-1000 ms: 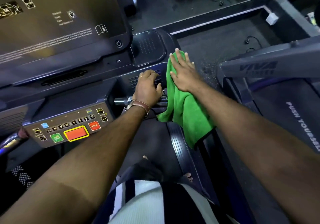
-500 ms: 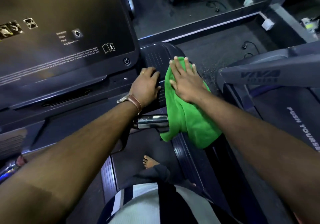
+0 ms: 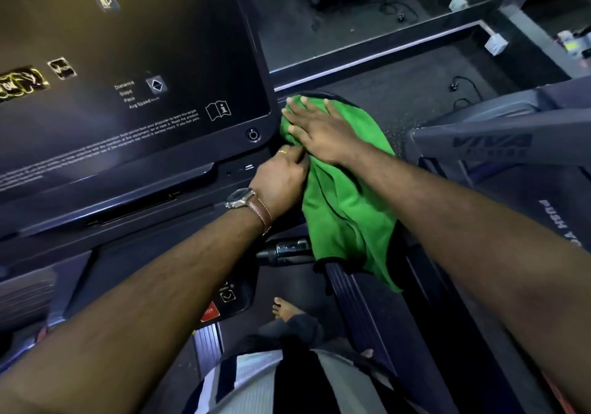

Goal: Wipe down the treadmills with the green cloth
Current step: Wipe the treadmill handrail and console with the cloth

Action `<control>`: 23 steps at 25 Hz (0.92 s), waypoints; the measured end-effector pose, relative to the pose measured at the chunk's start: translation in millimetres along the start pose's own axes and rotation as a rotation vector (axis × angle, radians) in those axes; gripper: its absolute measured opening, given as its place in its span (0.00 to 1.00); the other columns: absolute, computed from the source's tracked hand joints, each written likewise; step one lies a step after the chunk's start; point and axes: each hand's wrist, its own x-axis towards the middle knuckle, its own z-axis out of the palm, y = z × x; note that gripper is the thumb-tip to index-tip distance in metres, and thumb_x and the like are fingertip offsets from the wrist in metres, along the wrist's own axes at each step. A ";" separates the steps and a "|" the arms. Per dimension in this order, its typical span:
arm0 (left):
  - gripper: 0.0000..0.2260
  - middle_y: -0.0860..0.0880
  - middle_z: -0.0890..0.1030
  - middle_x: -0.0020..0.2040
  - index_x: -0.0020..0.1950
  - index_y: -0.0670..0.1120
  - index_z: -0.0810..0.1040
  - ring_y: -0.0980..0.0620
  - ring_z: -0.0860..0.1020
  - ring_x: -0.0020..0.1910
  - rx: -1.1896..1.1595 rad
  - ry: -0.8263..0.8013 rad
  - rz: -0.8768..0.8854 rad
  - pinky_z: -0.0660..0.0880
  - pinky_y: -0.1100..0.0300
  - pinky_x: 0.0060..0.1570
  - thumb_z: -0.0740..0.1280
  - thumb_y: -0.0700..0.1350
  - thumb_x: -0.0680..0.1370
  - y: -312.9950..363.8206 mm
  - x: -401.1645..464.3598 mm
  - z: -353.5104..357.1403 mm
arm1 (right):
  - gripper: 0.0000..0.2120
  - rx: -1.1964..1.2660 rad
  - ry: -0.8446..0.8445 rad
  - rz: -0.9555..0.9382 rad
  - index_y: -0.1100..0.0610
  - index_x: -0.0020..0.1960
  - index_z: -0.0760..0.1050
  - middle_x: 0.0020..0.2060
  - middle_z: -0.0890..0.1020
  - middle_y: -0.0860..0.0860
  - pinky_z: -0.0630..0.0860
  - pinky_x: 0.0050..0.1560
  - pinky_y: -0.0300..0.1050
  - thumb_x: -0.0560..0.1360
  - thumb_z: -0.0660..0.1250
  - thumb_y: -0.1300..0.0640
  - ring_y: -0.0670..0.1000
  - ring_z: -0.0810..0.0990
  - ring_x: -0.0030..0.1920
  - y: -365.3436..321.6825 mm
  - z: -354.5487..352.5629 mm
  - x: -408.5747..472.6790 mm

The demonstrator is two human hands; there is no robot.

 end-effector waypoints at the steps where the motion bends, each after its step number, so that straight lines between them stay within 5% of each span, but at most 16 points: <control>1: 0.11 0.42 0.77 0.52 0.55 0.39 0.77 0.42 0.75 0.49 0.010 -0.019 0.038 0.77 0.50 0.32 0.66 0.42 0.75 -1.3 -4.6 0.4 | 0.25 0.002 -0.002 -0.066 0.47 0.79 0.53 0.79 0.51 0.45 0.43 0.76 0.60 0.83 0.49 0.44 0.49 0.47 0.79 9.9 -1.2 -3.2; 4: 0.13 0.42 0.74 0.60 0.62 0.40 0.74 0.43 0.72 0.54 0.018 -0.045 0.073 0.77 0.51 0.31 0.65 0.40 0.77 -6.2 -23.1 -4.0 | 0.29 -0.050 -0.009 0.157 0.46 0.80 0.48 0.79 0.49 0.48 0.45 0.75 0.65 0.81 0.49 0.40 0.50 0.47 0.79 29.8 -11.7 20.9; 6: 0.10 0.42 0.74 0.58 0.58 0.39 0.76 0.43 0.71 0.53 0.010 -0.050 0.061 0.78 0.50 0.31 0.64 0.39 0.77 -7.3 -30.0 -6.8 | 0.30 -0.093 -0.037 0.227 0.49 0.80 0.47 0.79 0.50 0.51 0.45 0.75 0.64 0.81 0.48 0.40 0.53 0.47 0.79 13.0 -14.6 37.1; 9: 0.04 0.39 0.75 0.52 0.47 0.37 0.78 0.41 0.71 0.50 0.018 -0.065 0.078 0.77 0.47 0.32 0.65 0.36 0.75 -9.0 -31.8 -9.4 | 0.31 -0.205 -0.024 -0.069 0.54 0.80 0.48 0.79 0.49 0.53 0.46 0.76 0.61 0.81 0.46 0.40 0.54 0.48 0.79 -12.3 -0.2 6.1; 13: 0.06 0.41 0.76 0.53 0.47 0.40 0.80 0.42 0.72 0.49 -0.066 -0.083 0.097 0.77 0.46 0.44 0.67 0.36 0.72 -14.8 -43.9 -17.2 | 0.35 -0.399 -0.002 -0.243 0.58 0.80 0.44 0.79 0.46 0.57 0.50 0.76 0.62 0.80 0.49 0.41 0.57 0.47 0.79 0.5 11.5 -63.5; 15: 0.09 0.42 0.76 0.56 0.50 0.40 0.80 0.42 0.73 0.52 -0.087 -0.116 0.064 0.76 0.46 0.49 0.70 0.40 0.71 -16.9 -55.2 -26.1 | 0.36 -0.474 -0.031 -0.301 0.59 0.79 0.39 0.79 0.41 0.57 0.46 0.76 0.64 0.80 0.55 0.50 0.58 0.41 0.78 0.9 14.7 -84.8; 17: 0.14 0.43 0.75 0.56 0.54 0.43 0.79 0.42 0.72 0.55 -0.073 -0.140 -0.018 0.77 0.47 0.50 0.71 0.46 0.71 -17.0 -69.2 -33.7 | 0.36 -0.566 -0.062 -0.474 0.59 0.79 0.37 0.78 0.38 0.57 0.42 0.75 0.65 0.76 0.51 0.59 0.58 0.38 0.78 -2.1 17.9 -94.5; 20: 0.17 0.45 0.75 0.56 0.58 0.45 0.78 0.43 0.71 0.56 -0.036 -0.165 -0.167 0.77 0.48 0.49 0.70 0.51 0.72 -15.8 -91.6 -36.5 | 0.33 -0.727 -0.123 -0.794 0.56 0.80 0.43 0.79 0.43 0.53 0.42 0.75 0.66 0.75 0.43 0.59 0.55 0.41 0.78 -21.8 24.4 -80.1; 23: 0.16 0.43 0.76 0.53 0.54 0.43 0.79 0.41 0.73 0.54 -0.038 -0.154 -0.212 0.77 0.47 0.49 0.68 0.52 0.72 -10.2 -107.0 -34.7 | 0.32 -0.819 -0.166 -0.878 0.53 0.80 0.47 0.79 0.47 0.49 0.48 0.75 0.66 0.75 0.40 0.58 0.52 0.45 0.79 -28.2 22.4 -73.2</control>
